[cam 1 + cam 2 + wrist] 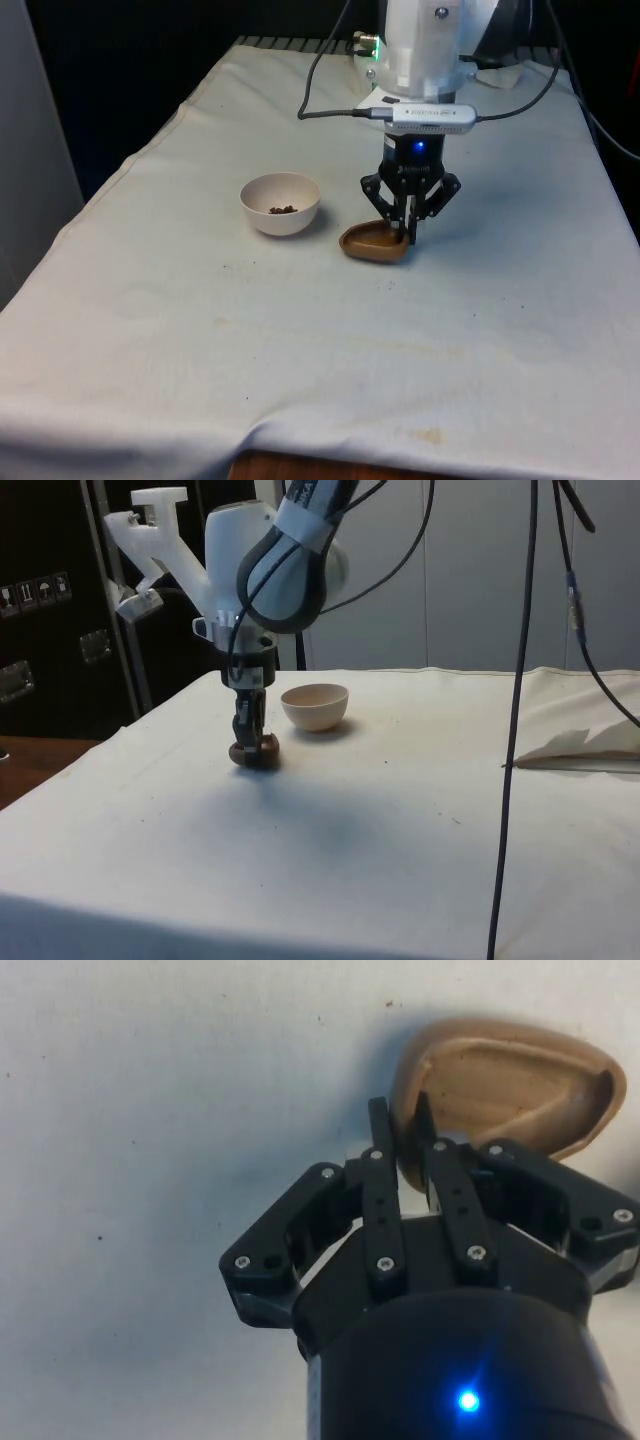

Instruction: Pour the coffee beans from the cup into the bowl.

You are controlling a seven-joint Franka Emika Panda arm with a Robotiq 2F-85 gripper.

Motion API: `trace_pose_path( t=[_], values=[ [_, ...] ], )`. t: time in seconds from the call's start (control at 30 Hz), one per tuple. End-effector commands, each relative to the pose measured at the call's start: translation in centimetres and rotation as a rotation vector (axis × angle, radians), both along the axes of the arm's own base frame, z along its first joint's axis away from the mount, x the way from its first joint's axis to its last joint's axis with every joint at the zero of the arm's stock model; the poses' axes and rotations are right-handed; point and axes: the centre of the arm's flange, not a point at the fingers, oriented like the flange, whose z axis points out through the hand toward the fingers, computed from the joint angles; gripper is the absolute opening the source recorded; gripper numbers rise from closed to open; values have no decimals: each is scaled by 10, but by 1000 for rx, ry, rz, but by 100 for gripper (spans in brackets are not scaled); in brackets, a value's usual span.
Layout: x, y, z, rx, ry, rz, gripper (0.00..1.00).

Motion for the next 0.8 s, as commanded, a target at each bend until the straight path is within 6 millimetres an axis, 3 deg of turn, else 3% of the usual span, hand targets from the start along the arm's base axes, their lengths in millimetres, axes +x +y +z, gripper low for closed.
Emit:
trace_pose_path(
  t=[0.0, 0.07, 0.1, 0.27, 0.3, 0.37, 0.43, 0.57, 0.67, 0.77],
  values=[
    [0, 0, 0, -8, -11, 0, 1],
    [0, 0, 0, -10, -14, 2, 8],
    [0, 1, 1, -11, -15, 4, 18],
    [1, 1, 1, -4, -7, 7, 44],
    [0, 1, 1, -13, -18, 6, 44],
    [0, 1, 0, -13, -18, 6, 55],
    [0, 1, 0, -14, -18, 7, 73],
    [1, 1, 1, -6, -9, 9, 94],
    [2, 1, 11, -10, -20, 7, 100],
    [3, 1, 20, -8, -21, 6, 100]
  ],
)
